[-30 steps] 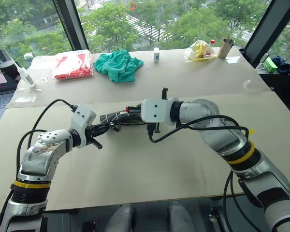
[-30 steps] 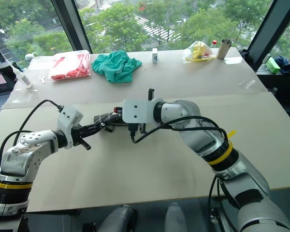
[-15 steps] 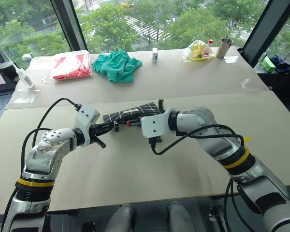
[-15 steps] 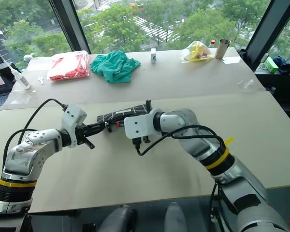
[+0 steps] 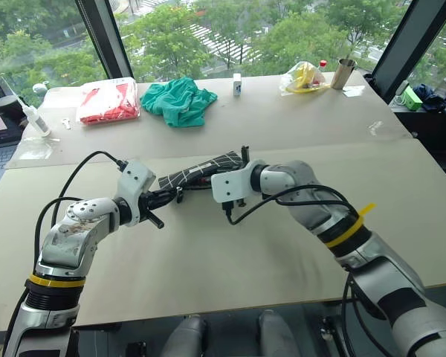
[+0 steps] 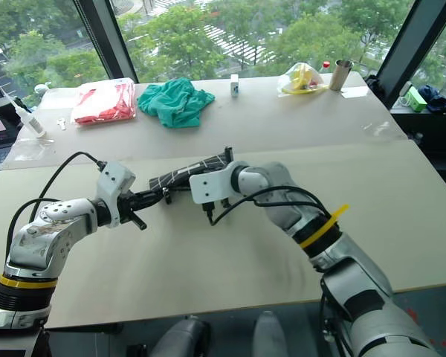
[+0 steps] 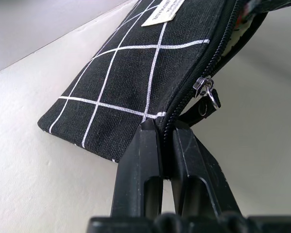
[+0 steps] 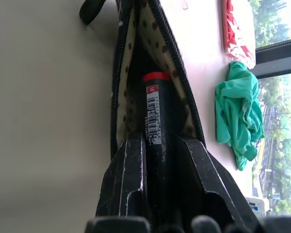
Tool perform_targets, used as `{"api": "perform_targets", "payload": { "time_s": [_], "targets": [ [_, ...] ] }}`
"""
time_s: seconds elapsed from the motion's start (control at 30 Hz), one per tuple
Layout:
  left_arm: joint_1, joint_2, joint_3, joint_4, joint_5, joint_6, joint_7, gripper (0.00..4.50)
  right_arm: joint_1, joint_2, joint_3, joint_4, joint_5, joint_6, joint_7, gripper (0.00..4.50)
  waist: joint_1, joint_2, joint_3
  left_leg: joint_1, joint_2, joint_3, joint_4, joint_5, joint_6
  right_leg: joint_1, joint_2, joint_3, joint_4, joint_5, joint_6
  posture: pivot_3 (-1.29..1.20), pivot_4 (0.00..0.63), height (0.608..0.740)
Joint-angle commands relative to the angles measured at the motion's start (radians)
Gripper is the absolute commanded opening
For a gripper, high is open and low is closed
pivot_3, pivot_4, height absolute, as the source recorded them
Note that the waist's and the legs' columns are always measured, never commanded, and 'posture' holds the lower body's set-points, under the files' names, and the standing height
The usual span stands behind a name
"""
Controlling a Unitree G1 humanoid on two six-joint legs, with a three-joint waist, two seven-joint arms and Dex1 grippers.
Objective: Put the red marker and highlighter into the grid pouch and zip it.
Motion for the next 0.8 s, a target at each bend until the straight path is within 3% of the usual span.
{"api": "perform_targets", "payload": {
  "time_s": [0.03,0.23,0.3,0.43,0.6,0.8],
  "targets": [
    [-0.009,-0.001,-0.003,-0.04,-0.005,-0.01,-0.001,0.0,-0.036,0.054,0.034,0.013,-0.032,-0.103,-0.027,0.49,0.0,0.0,0.0,0.0,0.0,0.0,0.0,0.0,0.0,0.0,0.0,0.0,0.0,0.0,0.0,0.0,0.15,0.74],
    [-0.013,0.002,-0.004,-0.039,-0.004,-0.007,-0.006,0.0,-0.034,0.066,0.033,0.068,-0.049,-0.187,-0.026,0.49,0.003,0.0,0.0,0.0,-0.001,-0.001,0.001,0.0,0.0,0.001,0.0,0.0,0.0,0.0,0.0,0.0,0.15,0.74],
    [-0.013,0.004,-0.005,-0.036,-0.003,-0.009,-0.008,0.0,-0.04,0.064,0.014,0.088,-0.052,-0.185,-0.034,1.49,0.001,0.0,0.0,0.0,-0.001,-0.001,0.001,0.0,0.0,0.001,0.0,0.0,0.0,0.0,0.0,0.0,0.15,0.74],
    [-0.014,0.005,-0.008,-0.037,-0.004,-0.01,-0.01,0.0,-0.045,0.058,0.001,0.112,-0.06,-0.187,-0.038,2.69,-0.001,0.0,0.0,0.0,-0.001,-0.001,0.0,0.0,0.0,0.0,0.0,0.0,0.0,0.0,0.0,0.0,0.15,0.74],
    [-0.021,0.0,-0.013,-0.031,-0.004,-0.012,-0.009,0.0,-0.039,0.055,-0.028,0.097,-0.035,-0.148,-0.01,4.49,-0.001,0.0,0.0,0.0,0.0,-0.001,0.0,0.0,0.0,0.0,0.001,0.0,0.0,0.0,0.0,0.0,0.15,0.74],
    [-0.015,0.0,-0.012,-0.031,-0.004,-0.012,-0.007,0.0,-0.071,0.021,-0.194,0.022,0.189,-0.108,0.112,4.49,-0.001,0.0,0.0,0.0,0.0,-0.001,0.0,0.0,0.0,0.001,0.0,0.0,0.0,0.0,0.0,0.0,0.15,0.74]
  ]
}}
